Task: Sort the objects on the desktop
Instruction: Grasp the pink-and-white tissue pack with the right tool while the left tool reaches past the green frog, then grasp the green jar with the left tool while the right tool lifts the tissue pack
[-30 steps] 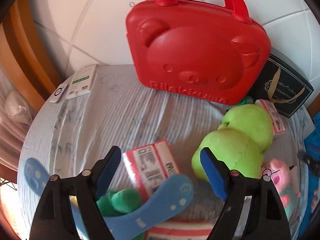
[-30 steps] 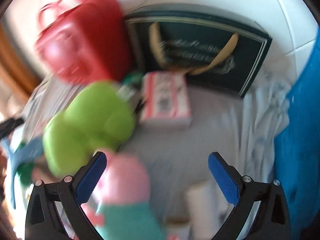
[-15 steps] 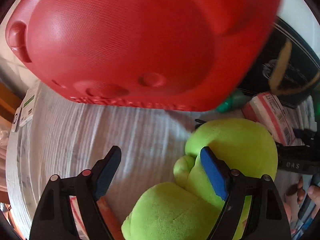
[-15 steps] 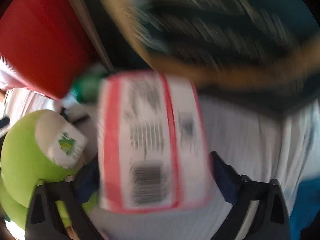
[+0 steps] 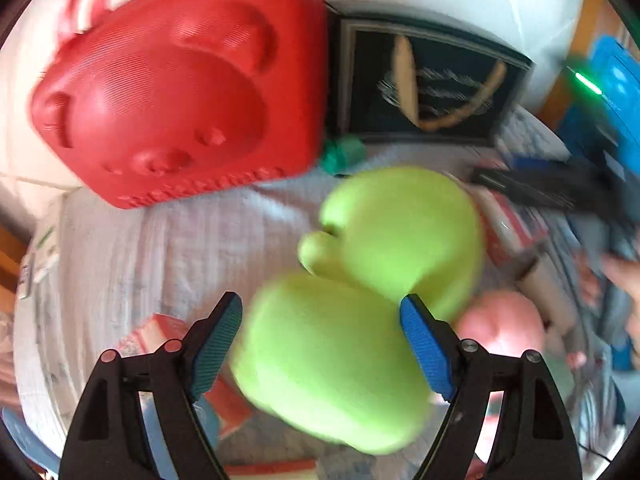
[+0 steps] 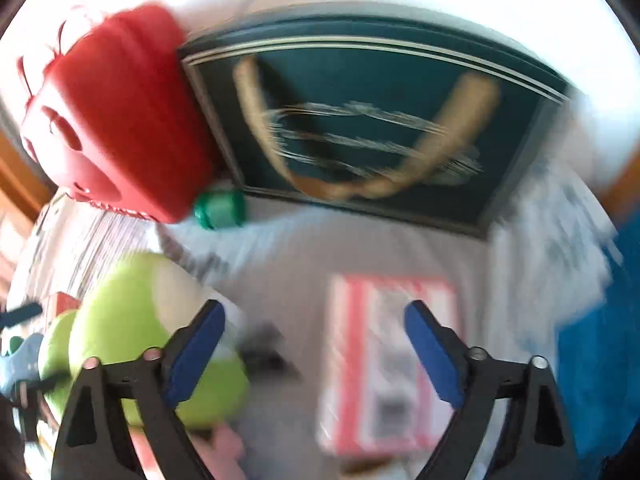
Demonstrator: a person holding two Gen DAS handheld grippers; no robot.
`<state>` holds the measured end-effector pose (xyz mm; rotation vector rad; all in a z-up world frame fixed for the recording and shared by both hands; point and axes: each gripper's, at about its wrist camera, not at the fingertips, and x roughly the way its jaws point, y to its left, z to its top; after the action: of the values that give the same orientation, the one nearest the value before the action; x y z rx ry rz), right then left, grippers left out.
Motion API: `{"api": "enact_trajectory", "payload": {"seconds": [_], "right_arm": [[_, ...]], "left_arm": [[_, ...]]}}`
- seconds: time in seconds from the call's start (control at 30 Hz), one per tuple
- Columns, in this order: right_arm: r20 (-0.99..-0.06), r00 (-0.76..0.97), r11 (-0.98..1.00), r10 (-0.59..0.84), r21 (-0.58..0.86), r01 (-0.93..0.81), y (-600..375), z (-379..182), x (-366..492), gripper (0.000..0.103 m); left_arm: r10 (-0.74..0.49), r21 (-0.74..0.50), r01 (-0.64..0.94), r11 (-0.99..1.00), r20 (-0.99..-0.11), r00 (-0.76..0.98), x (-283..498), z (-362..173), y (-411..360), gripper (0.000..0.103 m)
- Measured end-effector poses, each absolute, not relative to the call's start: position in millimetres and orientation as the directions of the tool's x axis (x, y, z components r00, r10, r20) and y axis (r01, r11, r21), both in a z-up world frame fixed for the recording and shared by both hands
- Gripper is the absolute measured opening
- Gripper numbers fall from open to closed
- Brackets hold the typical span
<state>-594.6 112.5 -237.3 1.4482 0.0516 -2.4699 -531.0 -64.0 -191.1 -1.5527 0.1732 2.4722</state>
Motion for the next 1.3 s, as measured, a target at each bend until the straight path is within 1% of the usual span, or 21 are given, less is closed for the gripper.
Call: {"api": "enact_trajectory", "payload": {"seconds": [0.03, 0.07, 0.13, 0.27, 0.33, 0.4, 0.5, 0.57, 0.63, 0.67, 0.8, 0.87, 0.97, 1.0, 1.03, 1.07, 1.1, 1.2, 1.23, 1.27, 1.3], "right_arm": [[-0.877, -0.420, -0.952, -0.232, 0.117, 0.283, 96, -246, -600, 0.079], [-0.912, -0.340, -0.936, -0.228, 0.109, 0.333, 77, -264, -607, 0.077], [-0.932, -0.239, -0.892, -0.272, 0.150, 0.427, 56, -280, -610, 0.076], [-0.940, -0.190, -0.824, -0.283, 0.137, 0.550, 38, -277, -556, 0.076], [-0.935, -0.129, -0.805, -0.330, 0.208, 0.555, 38, -282, -530, 0.076], [-0.917, -0.097, -0.796, -0.388, 0.280, 0.537, 46, -282, -507, 0.076], [-0.897, -0.201, -0.862, -0.393, 0.283, 0.420, 86, -273, -498, 0.078], [-0.889, -0.361, -0.940, -0.282, 0.181, 0.288, 126, -255, -501, 0.085], [-0.877, -0.437, -0.974, -0.199, 0.128, 0.188, 154, -244, -513, 0.095], [-0.877, -0.457, -0.987, -0.149, 0.101, 0.129, 171, -242, -521, 0.095], [-0.891, -0.444, -0.996, -0.092, 0.073, 0.059, 191, -250, -543, 0.096], [-0.899, -0.419, -0.992, -0.127, 0.113, 0.058, 193, -261, -549, 0.102], [-0.903, -0.402, -0.988, -0.152, 0.136, 0.068, 177, -269, -566, 0.103], [-0.902, -0.402, -0.988, -0.156, 0.139, 0.072, 177, -271, -561, 0.103], [-0.901, -0.405, -0.988, -0.155, 0.138, 0.071, 176, -274, -565, 0.103], [-0.901, -0.404, -0.988, -0.157, 0.143, 0.064, 175, -277, -568, 0.103], [-0.902, -0.400, -0.987, -0.161, 0.150, 0.060, 175, -279, -570, 0.103], [-0.906, -0.396, -0.989, -0.149, 0.138, 0.055, 171, -292, -575, 0.102], [-0.913, -0.398, -0.996, -0.086, 0.070, 0.054, 165, -294, -574, 0.096], [-0.915, -0.397, -0.997, -0.064, 0.045, 0.058, 164, -297, -574, 0.090], [-0.912, -0.406, -0.998, -0.056, 0.037, 0.055, 164, -298, -574, 0.090]], "left_arm": [[0.110, -0.004, -0.254, -0.967, -0.908, -0.404, -531, -193, -65, 0.081], [0.071, 0.038, -0.247, -0.968, -0.905, -0.420, -530, -195, -64, 0.081], [0.009, 0.113, -0.228, -0.967, -0.881, -0.473, -524, -186, -66, 0.081], [0.029, 0.077, -0.167, -0.983, -0.830, -0.557, -526, -149, -82, 0.081], [0.037, 0.049, -0.131, -0.990, -0.809, -0.587, -538, -138, -84, 0.081], [0.033, 0.026, -0.092, -0.995, -0.807, -0.589, -559, -141, -78, 0.081], [0.015, -0.007, -0.017, -1.000, -0.830, -0.557, -596, -165, -64, 0.081], [0.019, -0.040, 0.027, -0.999, -0.846, -0.533, -618, -182, -51, 0.081], [0.022, -0.064, 0.066, -0.996, -0.866, -0.500, -639, -201, -33, 0.081], [0.022, -0.064, 0.071, -0.995, -0.876, -0.481, -649, -210, -25, 0.081], [-0.062, 0.003, 0.138, -0.990, -0.902, -0.428, -687, -246, -3, 0.081], [-0.106, 0.043, 0.165, -0.985, -0.911, -0.398, -698, -263, 2, 0.083], [-0.112, 0.061, 0.152, -0.986, -0.929, -0.353, -712, -293, 8, 0.083], [-0.110, 0.051, 0.157, -0.986, -0.913, -0.392, -714, -292, 8, 0.082], [-0.111, 0.050, 0.159, -0.986, -0.908, -0.403, -716, -292, 8, 0.071], [-0.107, 0.044, 0.157, -0.987, -0.904, -0.415, -719, -291, 8, 0.055], [-0.113, 0.053, 0.150, -0.987, -0.897, -0.426, -722, -290, 9, 0.047], [-0.125, 0.072, 0.138, -0.988, -0.894, -0.429, -717, -287, 8, 0.046], [-0.120, 0.070, 0.130, -0.989, -0.896, -0.428, -712, -286, 7, 0.046], [-0.112, 0.066, 0.123, -0.990, -0.900, -0.421, -707, -285, 6, 0.046], [-0.099, 0.055, 0.118, -0.991, -0.906, -0.412, -701, -283, 4, 0.046]]}}
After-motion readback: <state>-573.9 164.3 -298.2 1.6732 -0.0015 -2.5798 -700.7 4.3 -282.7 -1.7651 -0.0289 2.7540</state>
